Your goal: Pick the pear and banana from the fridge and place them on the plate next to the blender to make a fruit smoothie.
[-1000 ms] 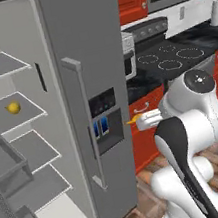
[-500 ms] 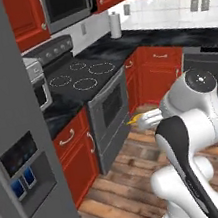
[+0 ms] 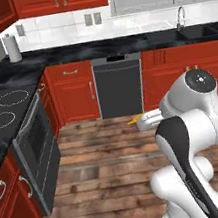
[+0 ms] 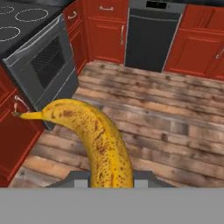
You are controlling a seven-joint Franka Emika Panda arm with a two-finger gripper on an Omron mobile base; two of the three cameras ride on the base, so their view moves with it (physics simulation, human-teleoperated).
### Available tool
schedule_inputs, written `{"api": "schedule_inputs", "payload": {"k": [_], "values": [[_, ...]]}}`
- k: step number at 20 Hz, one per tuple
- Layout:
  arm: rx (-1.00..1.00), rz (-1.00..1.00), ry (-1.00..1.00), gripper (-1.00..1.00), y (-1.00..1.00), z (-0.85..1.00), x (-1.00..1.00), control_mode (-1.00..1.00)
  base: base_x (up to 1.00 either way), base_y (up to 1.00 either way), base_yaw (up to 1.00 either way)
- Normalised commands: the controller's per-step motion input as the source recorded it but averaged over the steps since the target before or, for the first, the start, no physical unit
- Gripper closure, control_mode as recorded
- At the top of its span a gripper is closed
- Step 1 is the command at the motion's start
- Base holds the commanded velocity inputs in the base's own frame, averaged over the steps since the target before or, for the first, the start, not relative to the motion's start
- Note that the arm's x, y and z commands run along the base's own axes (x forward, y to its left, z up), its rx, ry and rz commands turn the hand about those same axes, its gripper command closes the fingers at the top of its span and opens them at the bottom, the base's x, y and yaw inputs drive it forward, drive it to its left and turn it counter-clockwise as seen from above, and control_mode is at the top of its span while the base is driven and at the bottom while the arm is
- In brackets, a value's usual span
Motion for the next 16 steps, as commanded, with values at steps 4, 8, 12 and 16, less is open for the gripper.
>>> {"api": "schedule_inputs", "payload": {"k": [4,8,12,16], "values": [[0.00,0.00,0.00,1.00,0.00,0.00,0.00,1.00,0.08,-0.02,-0.78],[0.00,0.00,0.00,1.00,0.00,0.00,0.00,1.00,0.17,0.00,-0.77],[0.00,0.00,0.00,1.00,0.00,0.00,0.00,1.00,0.28,0.00,-0.75],[0.00,0.00,0.00,1.00,0.00,0.00,0.00,1.00,0.49,0.00,-0.70]]}}
